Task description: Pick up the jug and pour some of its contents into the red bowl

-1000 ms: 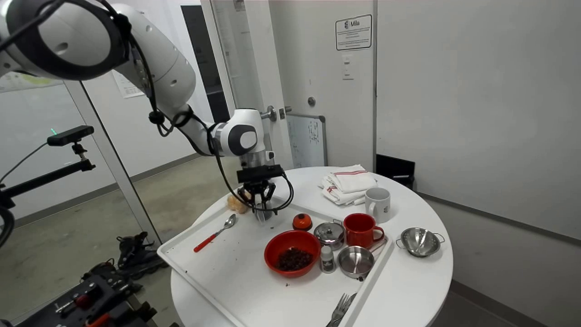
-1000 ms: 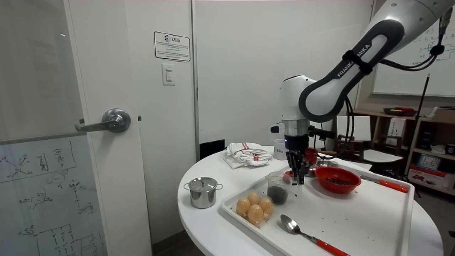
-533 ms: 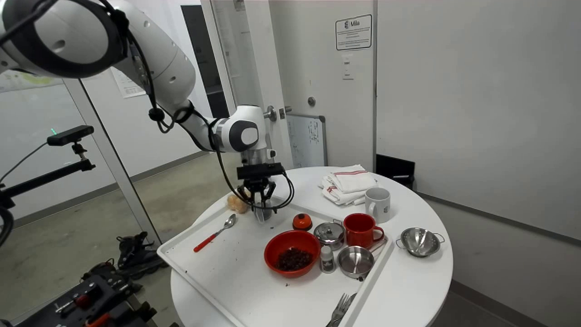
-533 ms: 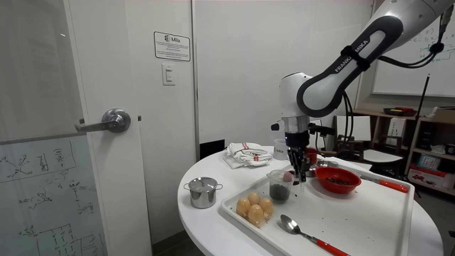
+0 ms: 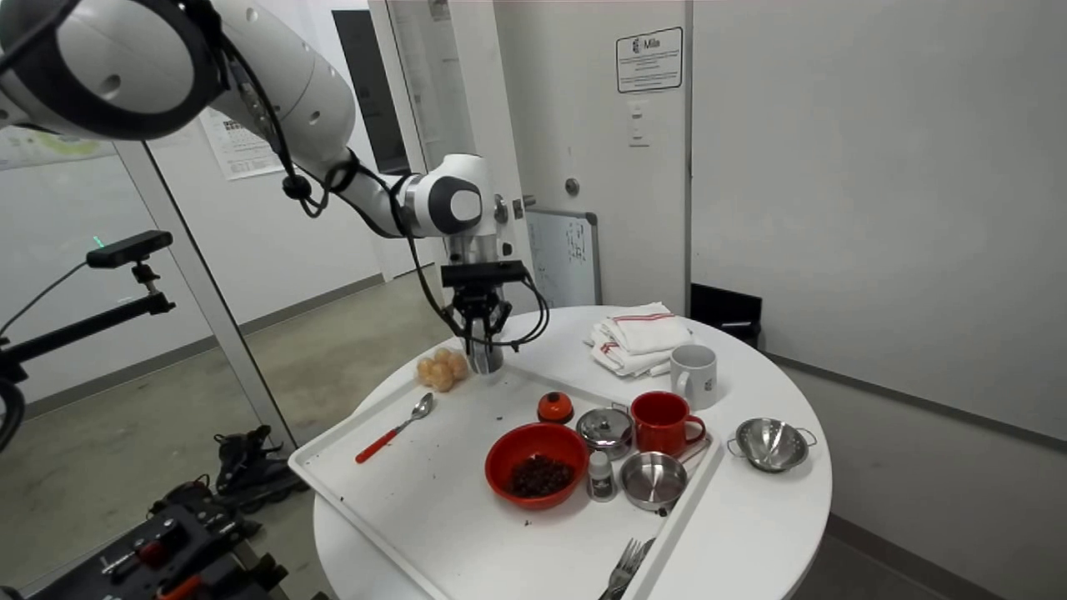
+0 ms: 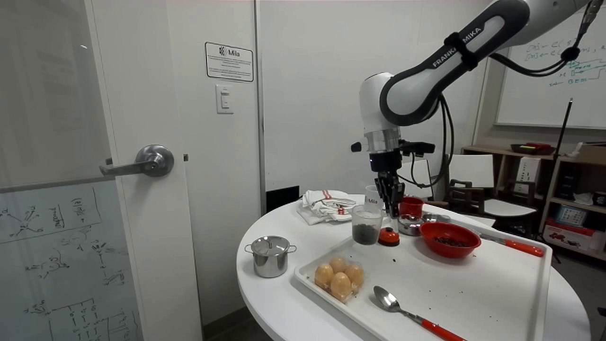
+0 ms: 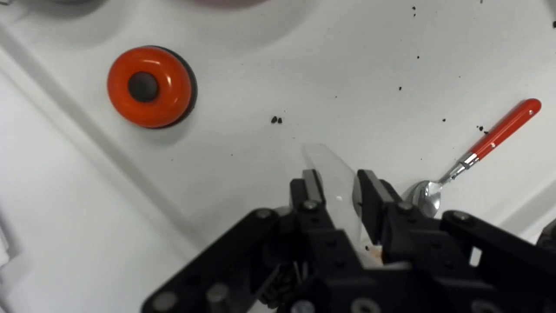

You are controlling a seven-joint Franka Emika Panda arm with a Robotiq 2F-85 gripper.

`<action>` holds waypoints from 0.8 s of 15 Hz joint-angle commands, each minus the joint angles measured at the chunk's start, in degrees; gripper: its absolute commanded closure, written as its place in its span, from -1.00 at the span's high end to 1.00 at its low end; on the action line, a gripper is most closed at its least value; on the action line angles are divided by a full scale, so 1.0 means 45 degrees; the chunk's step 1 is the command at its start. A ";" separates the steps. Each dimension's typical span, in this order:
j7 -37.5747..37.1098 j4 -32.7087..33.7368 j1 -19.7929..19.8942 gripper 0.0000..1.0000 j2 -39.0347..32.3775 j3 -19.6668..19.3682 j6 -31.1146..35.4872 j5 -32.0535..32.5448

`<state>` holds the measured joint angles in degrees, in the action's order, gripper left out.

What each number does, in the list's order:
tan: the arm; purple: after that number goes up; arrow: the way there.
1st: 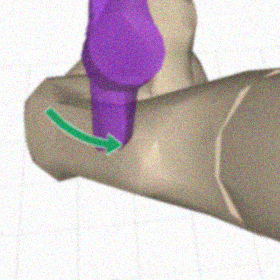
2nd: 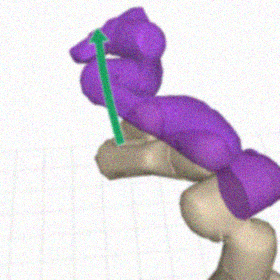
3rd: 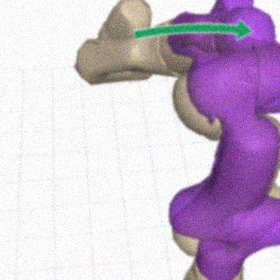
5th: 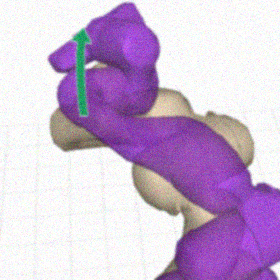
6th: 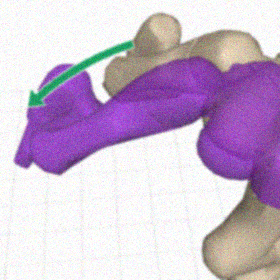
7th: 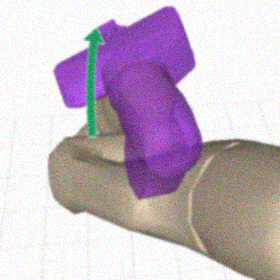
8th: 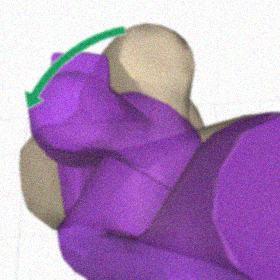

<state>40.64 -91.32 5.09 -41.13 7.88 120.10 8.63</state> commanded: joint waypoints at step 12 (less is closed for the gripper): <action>-0.3426 0.1071 -0.0401 -0.48 0.0162 -0.0713 -0.1641 -0.0365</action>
<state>25.07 -86.62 3.61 -40.38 5.06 112.82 7.25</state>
